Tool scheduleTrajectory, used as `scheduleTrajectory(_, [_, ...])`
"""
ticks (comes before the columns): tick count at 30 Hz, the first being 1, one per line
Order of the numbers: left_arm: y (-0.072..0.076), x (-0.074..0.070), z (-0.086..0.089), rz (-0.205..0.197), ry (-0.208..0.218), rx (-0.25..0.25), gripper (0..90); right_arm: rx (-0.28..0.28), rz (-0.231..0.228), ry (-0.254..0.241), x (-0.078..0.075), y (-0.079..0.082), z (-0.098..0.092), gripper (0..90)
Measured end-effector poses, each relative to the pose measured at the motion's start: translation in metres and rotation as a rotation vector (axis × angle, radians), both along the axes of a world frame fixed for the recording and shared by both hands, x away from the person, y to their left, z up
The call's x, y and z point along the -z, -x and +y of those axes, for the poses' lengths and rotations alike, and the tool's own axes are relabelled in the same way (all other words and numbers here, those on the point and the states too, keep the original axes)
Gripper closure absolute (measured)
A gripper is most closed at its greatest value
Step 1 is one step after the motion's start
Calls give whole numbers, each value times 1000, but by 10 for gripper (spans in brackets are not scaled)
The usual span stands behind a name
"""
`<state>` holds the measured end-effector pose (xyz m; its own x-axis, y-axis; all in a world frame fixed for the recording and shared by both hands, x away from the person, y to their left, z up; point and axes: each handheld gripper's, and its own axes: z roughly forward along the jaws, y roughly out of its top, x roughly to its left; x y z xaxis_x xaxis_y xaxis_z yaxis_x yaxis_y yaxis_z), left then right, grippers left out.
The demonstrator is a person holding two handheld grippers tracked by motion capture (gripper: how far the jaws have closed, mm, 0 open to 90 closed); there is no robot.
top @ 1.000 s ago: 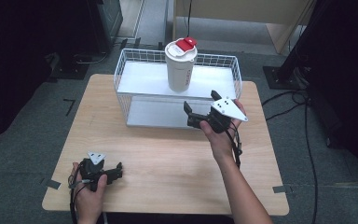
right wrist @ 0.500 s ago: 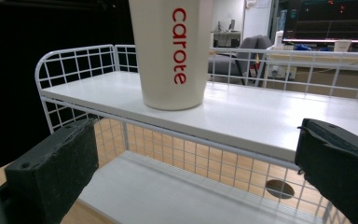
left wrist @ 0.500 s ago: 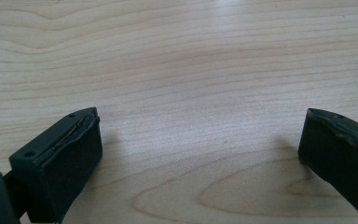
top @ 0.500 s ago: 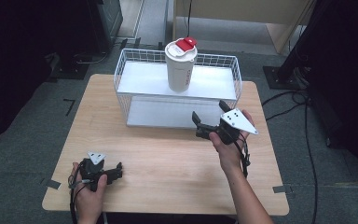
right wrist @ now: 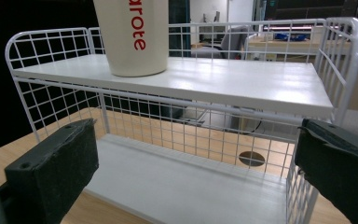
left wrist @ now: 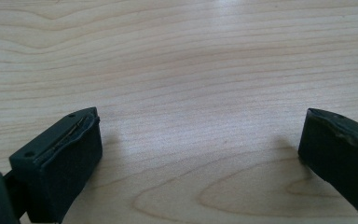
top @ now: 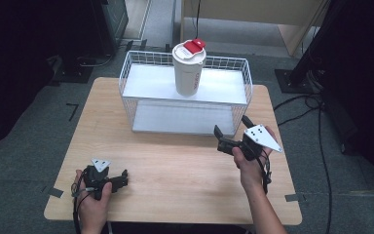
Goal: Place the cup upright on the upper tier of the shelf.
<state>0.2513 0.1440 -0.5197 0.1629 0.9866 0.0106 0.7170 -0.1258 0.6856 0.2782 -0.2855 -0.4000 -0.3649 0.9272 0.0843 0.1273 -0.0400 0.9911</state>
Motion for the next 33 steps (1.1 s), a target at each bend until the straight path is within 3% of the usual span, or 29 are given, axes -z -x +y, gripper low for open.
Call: scheduleTrajectory(33, [0, 0, 0, -1, 1, -1, 0, 108, 94, 20, 49, 36, -55, 0])
